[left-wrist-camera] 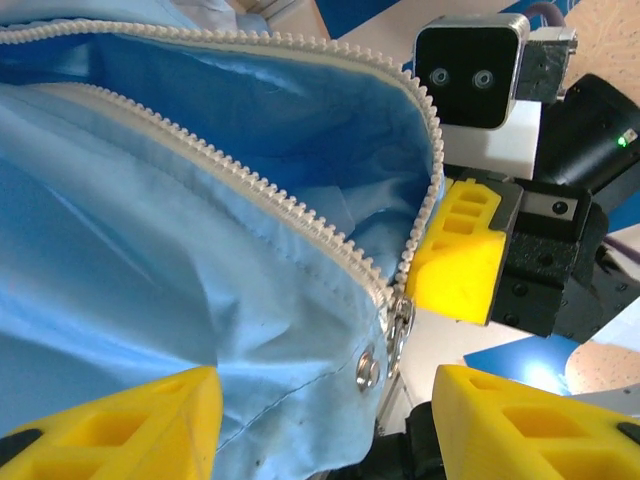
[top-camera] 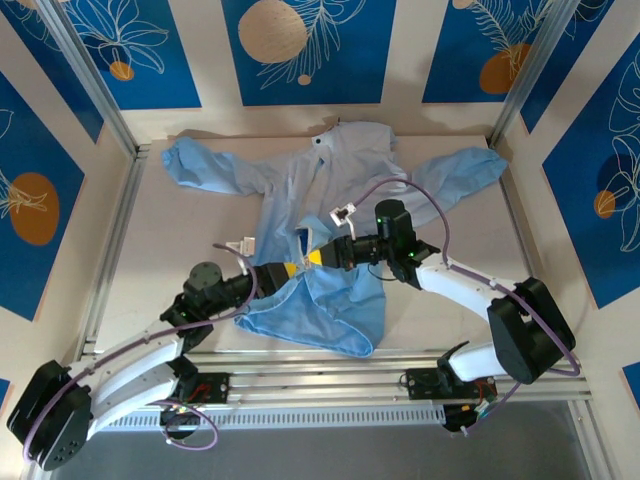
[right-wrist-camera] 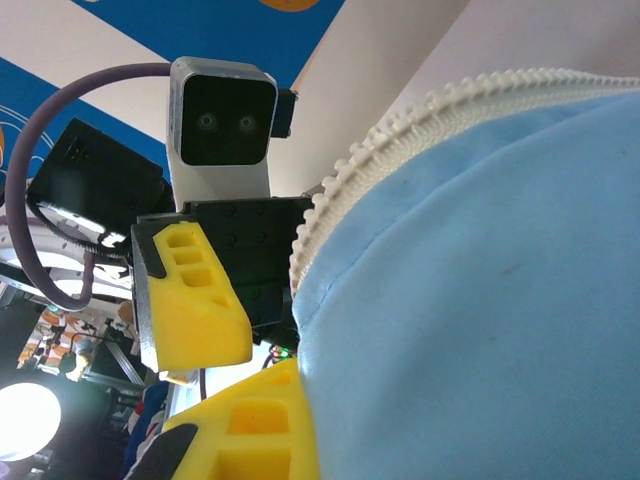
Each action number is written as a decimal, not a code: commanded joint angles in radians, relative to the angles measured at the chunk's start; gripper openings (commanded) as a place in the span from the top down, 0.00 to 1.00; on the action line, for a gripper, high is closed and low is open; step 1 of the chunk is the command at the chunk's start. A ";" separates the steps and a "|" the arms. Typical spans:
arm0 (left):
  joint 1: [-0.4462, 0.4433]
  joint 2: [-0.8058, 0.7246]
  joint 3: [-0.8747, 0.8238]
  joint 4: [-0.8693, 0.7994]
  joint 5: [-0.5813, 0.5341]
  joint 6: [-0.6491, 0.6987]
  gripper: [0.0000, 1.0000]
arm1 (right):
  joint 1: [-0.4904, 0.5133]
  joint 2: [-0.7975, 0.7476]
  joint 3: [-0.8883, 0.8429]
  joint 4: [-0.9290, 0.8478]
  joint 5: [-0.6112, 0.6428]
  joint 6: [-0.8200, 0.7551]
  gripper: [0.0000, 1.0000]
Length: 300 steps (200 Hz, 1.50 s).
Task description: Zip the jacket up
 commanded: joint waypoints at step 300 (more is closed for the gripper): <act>0.031 0.155 0.380 -0.685 0.284 0.270 1.00 | -0.007 -0.159 0.071 -0.420 0.231 -0.206 0.50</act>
